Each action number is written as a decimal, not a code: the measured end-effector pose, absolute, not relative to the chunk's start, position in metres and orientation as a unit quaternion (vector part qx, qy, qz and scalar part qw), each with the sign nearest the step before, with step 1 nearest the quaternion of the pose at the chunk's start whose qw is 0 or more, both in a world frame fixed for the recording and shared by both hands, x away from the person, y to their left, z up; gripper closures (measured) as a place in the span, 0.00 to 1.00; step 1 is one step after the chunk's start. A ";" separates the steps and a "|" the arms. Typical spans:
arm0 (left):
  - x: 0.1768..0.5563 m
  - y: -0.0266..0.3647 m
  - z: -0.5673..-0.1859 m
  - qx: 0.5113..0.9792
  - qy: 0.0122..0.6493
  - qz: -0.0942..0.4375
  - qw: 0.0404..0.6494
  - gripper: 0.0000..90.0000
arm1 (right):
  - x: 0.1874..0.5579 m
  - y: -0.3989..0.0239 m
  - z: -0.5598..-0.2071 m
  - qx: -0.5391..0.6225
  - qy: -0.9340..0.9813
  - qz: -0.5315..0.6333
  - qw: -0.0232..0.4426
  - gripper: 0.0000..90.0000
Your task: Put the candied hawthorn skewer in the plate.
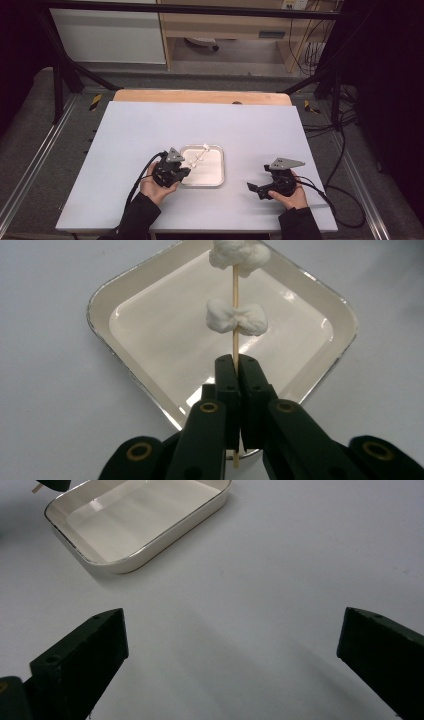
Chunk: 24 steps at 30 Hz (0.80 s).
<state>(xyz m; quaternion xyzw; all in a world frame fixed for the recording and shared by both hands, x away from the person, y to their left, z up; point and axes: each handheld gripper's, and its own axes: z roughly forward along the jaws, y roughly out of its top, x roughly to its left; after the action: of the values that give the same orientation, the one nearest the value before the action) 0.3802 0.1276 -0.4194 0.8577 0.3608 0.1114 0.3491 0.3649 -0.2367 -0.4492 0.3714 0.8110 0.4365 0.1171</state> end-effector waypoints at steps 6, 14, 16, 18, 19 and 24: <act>0.388 0.118 -0.426 0.871 0.359 0.114 0.316 0.98 | 0.361 -0.240 -0.450 0.371 0.810 0.437 0.120 0.01; 0.394 0.110 -0.435 0.877 0.359 0.112 0.298 0.98 | 0.361 -0.246 -0.450 0.376 0.808 0.437 0.120 0.01; 0.394 0.110 -0.435 0.878 0.357 0.113 0.298 0.98 | 0.360 -0.246 -0.450 0.376 0.808 0.437 0.120 0.01; 0.394 0.109 -0.435 0.878 0.357 0.113 0.297 0.98 | 0.360 -0.246 -0.450 0.377 0.808 0.437 0.120 0.01; 0.394 0.109 -0.435 0.879 0.356 0.115 0.297 0.98 | 0.361 -0.246 -0.450 0.377 0.808 0.437 0.119 0.01; 0.393 0.108 -0.434 0.882 0.349 0.116 0.296 0.94 | 0.361 -0.245 -0.451 0.377 0.809 0.436 0.118 0.01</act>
<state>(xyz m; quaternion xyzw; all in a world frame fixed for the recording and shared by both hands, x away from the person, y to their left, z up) 0.3930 0.1078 -0.4340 0.8816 0.3492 0.1163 0.2957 0.3606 -0.2447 -0.4512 0.3773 0.8086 0.4359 0.1177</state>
